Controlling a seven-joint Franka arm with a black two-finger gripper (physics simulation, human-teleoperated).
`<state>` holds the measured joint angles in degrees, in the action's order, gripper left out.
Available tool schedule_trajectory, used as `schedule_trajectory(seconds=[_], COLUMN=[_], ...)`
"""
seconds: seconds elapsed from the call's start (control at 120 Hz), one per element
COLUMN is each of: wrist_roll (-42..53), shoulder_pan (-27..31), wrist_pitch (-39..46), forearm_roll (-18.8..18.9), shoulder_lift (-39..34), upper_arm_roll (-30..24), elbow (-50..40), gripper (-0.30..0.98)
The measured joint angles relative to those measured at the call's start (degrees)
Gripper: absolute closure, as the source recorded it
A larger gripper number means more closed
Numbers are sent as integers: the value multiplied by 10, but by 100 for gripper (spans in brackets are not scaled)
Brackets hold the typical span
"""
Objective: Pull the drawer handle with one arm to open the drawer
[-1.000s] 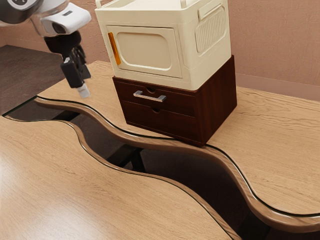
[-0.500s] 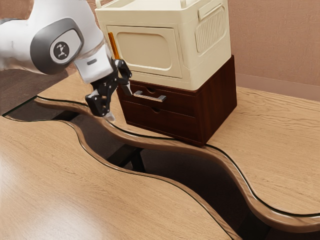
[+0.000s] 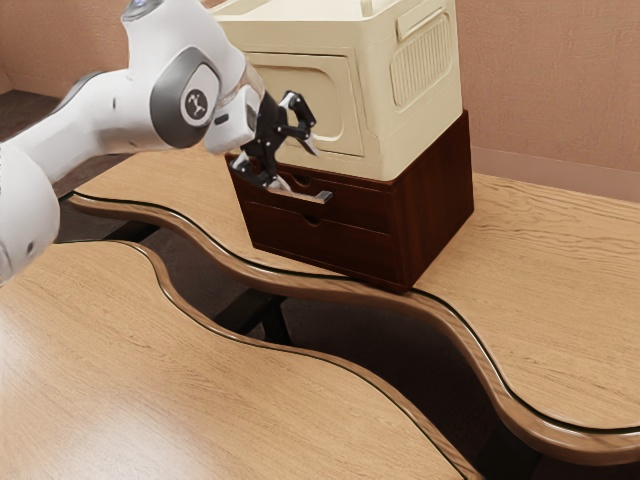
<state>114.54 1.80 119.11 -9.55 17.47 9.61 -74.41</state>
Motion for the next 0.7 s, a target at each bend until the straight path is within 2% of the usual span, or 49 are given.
schedule_trajectory(seconds=[0.2, 0.358, 0.608, 0.7], wrist_roll=[57, 90, 128, 139], shoulder_pan=[32, 53, 69, 73], wrist_pitch=[8, 12, 16, 17], forearm_roll=[-11, -21, -53, -65], shoulder_lift=[11, 36, 61, 70], upper_arm_roll=[-3, -27, -37, -38], elbow=[-1, 5, 21, 24], gripper=[38, 45, 49, 45])
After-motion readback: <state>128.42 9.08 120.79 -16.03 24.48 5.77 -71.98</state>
